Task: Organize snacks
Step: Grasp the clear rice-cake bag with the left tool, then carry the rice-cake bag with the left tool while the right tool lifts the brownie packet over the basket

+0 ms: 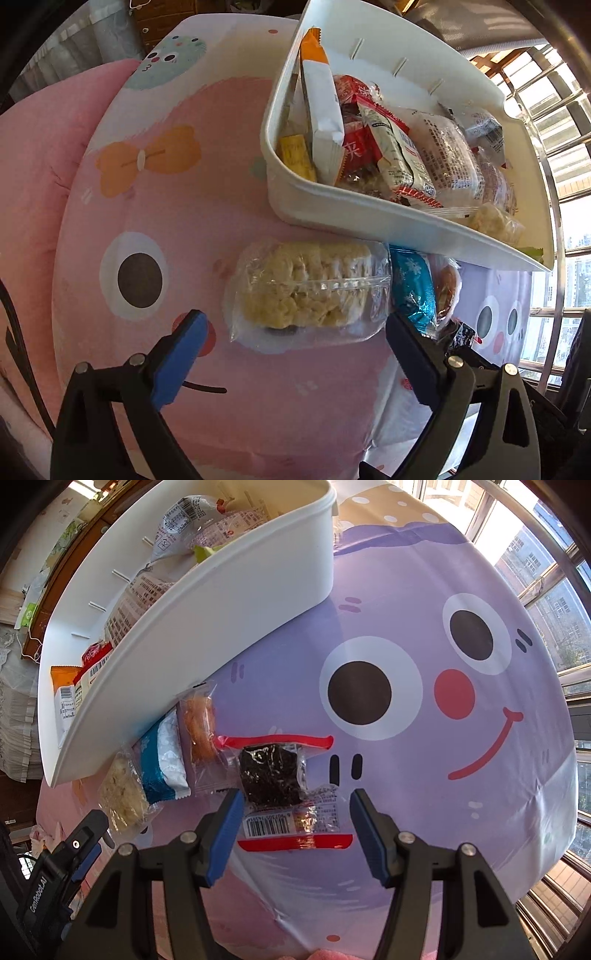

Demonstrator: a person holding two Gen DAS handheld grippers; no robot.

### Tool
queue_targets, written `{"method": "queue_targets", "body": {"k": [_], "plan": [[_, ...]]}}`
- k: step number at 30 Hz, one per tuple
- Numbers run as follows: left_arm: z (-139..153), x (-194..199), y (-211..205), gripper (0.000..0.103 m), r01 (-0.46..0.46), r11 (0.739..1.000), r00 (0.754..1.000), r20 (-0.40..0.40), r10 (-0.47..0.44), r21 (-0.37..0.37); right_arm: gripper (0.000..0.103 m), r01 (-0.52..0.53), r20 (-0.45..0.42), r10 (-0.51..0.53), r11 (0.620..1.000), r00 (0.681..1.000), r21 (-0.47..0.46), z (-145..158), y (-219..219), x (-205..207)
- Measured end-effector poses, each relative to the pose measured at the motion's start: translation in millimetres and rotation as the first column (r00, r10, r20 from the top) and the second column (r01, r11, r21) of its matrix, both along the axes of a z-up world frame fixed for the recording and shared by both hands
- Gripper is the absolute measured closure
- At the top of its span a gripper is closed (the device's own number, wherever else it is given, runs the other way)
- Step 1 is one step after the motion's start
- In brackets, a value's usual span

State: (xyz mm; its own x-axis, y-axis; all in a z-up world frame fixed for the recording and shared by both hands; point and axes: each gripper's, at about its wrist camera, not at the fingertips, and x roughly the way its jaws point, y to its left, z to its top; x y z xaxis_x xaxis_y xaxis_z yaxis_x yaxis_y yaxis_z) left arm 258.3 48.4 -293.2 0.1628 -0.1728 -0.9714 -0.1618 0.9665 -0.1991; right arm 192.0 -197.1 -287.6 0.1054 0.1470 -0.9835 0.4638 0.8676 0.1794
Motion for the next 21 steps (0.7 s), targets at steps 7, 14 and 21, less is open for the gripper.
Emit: {"method": "queue_targets", "body": {"k": [7,14,21], "plan": [[-17,10,-13,0.006,-0.001,0.999,1.0,-0.027,0.002,0.048,0.043,-0.056,-0.003,0.056,0.997,0.998,-0.062,-6,13,3],[-33,19,-24,0.005,0.003,0.998,0.999,-0.053,0.001,0.07,0.041,-0.104,-0.016,0.103,0.991,0.995,-0.083,-5,27,6],[-42,27,-40,0.007,0.024,0.996,0.997,-0.069,-0.018,0.086,0.041,-0.111,-0.036,0.109,0.992,0.993,-0.067,-16,33,17]]}}
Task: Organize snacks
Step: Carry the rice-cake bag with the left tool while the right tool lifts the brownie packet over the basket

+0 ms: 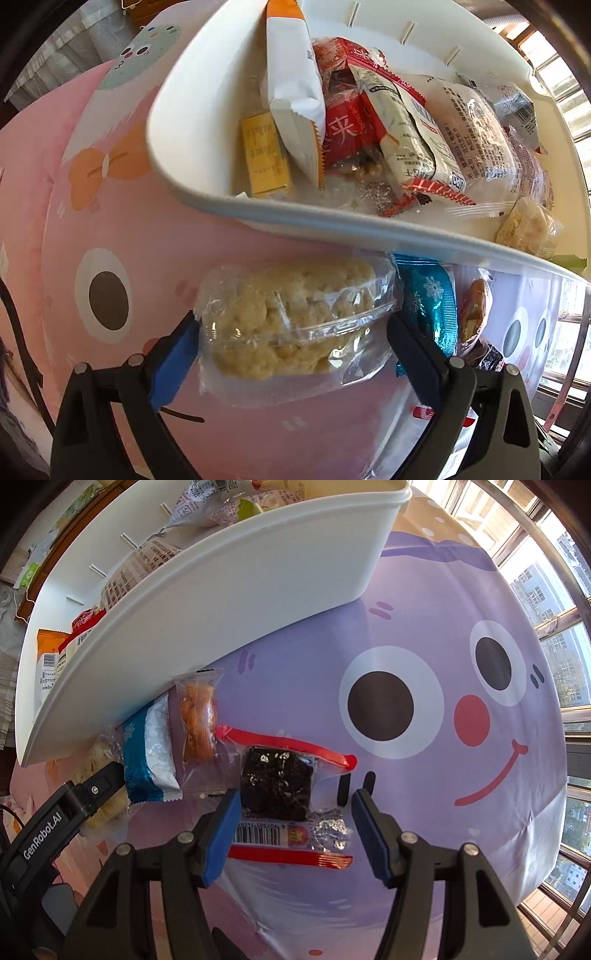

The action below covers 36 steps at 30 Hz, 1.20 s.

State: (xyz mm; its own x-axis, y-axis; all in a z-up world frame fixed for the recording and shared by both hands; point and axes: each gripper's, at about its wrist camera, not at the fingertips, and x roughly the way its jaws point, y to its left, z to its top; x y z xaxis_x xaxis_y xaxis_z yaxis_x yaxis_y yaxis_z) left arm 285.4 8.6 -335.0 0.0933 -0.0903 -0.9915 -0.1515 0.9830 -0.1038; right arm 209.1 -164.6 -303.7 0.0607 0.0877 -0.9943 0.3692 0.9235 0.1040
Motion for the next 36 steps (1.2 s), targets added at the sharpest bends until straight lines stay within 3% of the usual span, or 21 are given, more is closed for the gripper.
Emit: {"method": "queue_targets", "body": {"k": [13,28,36], "plan": [[-4,-10,13,0.024,-0.059,0.998,0.998,0.02,0.059,-0.038,0.047,-0.046,0.001,0.046,0.999,0.999,-0.026,3,7,-2],[9,-51,55,0.025,-0.108,0.99,0.993,0.039,0.112,-0.089,0.048,-0.016,0.055,0.016,1.0,0.998,0.006,10,-2,-21],[25,-65,53,0.025,-0.074,0.992,0.993,0.085,0.082,-0.1,0.048,0.026,0.083,-0.026,1.0,0.996,0.003,14,-16,-41]]}}
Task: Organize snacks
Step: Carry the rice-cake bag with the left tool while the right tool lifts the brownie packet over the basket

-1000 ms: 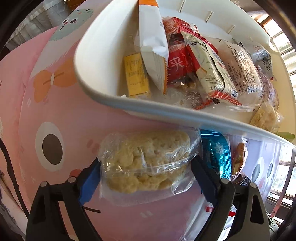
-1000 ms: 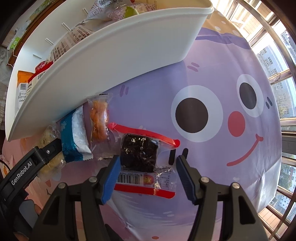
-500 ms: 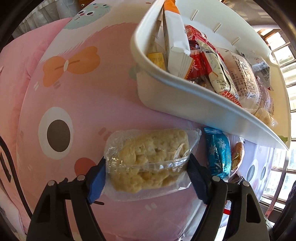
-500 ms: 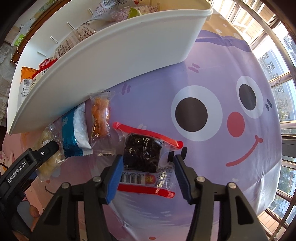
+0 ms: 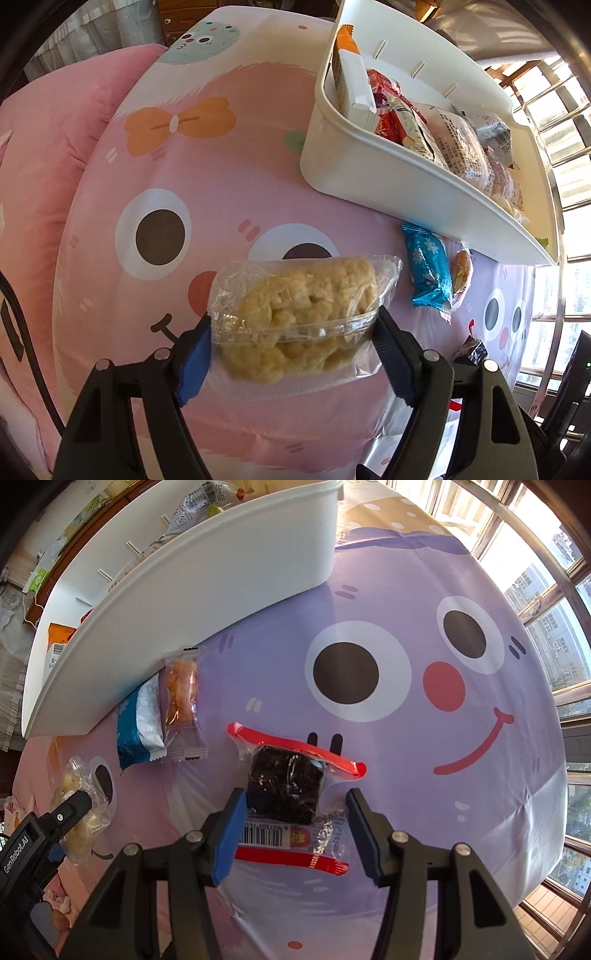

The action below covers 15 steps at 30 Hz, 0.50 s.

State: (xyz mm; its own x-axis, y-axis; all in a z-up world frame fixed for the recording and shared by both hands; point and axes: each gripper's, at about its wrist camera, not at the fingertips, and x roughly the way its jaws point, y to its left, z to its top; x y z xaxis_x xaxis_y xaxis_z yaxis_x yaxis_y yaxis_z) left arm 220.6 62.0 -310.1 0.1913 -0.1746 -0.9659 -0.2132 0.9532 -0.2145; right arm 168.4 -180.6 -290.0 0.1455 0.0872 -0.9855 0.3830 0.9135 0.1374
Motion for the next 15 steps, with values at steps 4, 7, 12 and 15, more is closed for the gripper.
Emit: {"method": "queue_targets", "body": {"k": [4,7,12,15], "plan": [[23,-10,2,0.025,0.023,1.0,1.0,0.012,-0.023,-0.014,0.048,0.006,0.027,-0.006,1.0,1.0,0.012,13,-2,-3],[42,-13,-3,0.025,0.054,0.998,0.998,0.027,-0.054,-0.019,0.048,0.005,0.06,-0.007,1.0,0.998,0.025,25,-3,-1],[83,-14,-2,0.025,0.114,0.993,0.992,0.064,-0.112,-0.014,0.048,-0.006,0.125,0.0,0.999,0.992,0.047,58,-2,4],[108,-11,-5,0.025,0.161,0.987,0.983,0.088,-0.16,-0.006,0.048,-0.033,0.176,0.024,0.998,0.984,0.049,74,2,10]]}}
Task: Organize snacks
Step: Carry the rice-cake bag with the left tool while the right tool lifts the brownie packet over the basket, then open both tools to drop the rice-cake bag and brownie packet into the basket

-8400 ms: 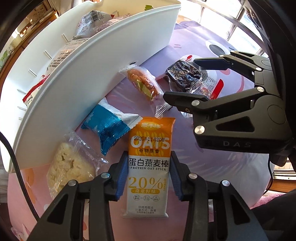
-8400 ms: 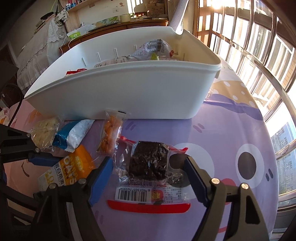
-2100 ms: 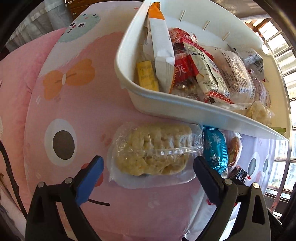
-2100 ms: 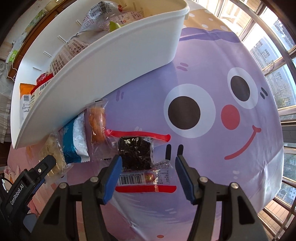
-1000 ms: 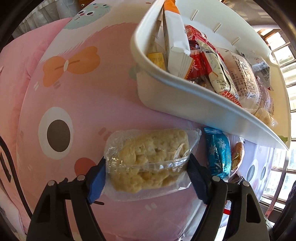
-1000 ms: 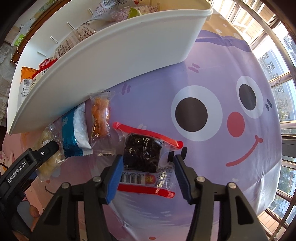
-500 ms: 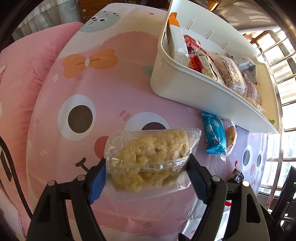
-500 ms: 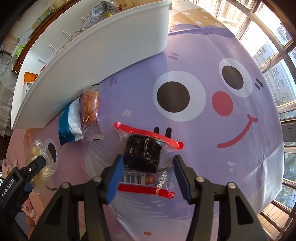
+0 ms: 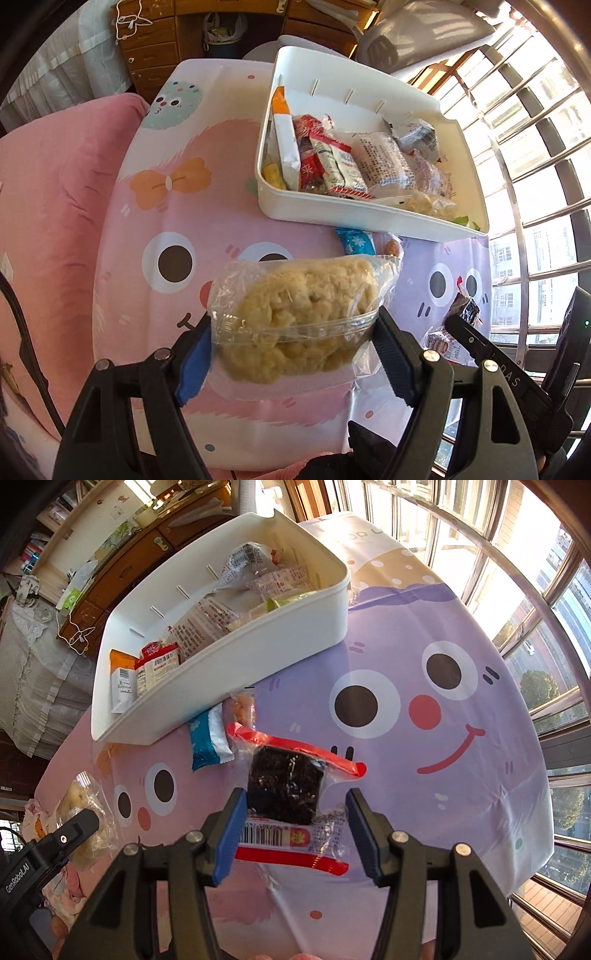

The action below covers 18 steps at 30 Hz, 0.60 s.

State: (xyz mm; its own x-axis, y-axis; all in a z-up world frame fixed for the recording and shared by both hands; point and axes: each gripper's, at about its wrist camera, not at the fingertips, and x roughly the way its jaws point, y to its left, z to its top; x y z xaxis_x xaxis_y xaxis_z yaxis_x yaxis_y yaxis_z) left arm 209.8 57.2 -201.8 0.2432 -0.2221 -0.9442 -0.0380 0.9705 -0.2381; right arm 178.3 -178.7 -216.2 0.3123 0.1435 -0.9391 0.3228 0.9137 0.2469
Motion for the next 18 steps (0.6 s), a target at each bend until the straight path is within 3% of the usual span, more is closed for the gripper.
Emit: {"method": "queue_targets", "body": {"k": [11,18], "plan": [[73,33,-13,0.025,0.122,0.992,0.983,0.134,-0.125,0.024,0.048,-0.069,0.223,0.082,0.996,0.971,-0.065,67,6,21],[80,65,-19,0.025,0.136,0.991,0.97,0.204,-0.136,0.01,0.048,-0.104,0.322,0.154,0.981,0.934,-0.165,82,6,43]]}}
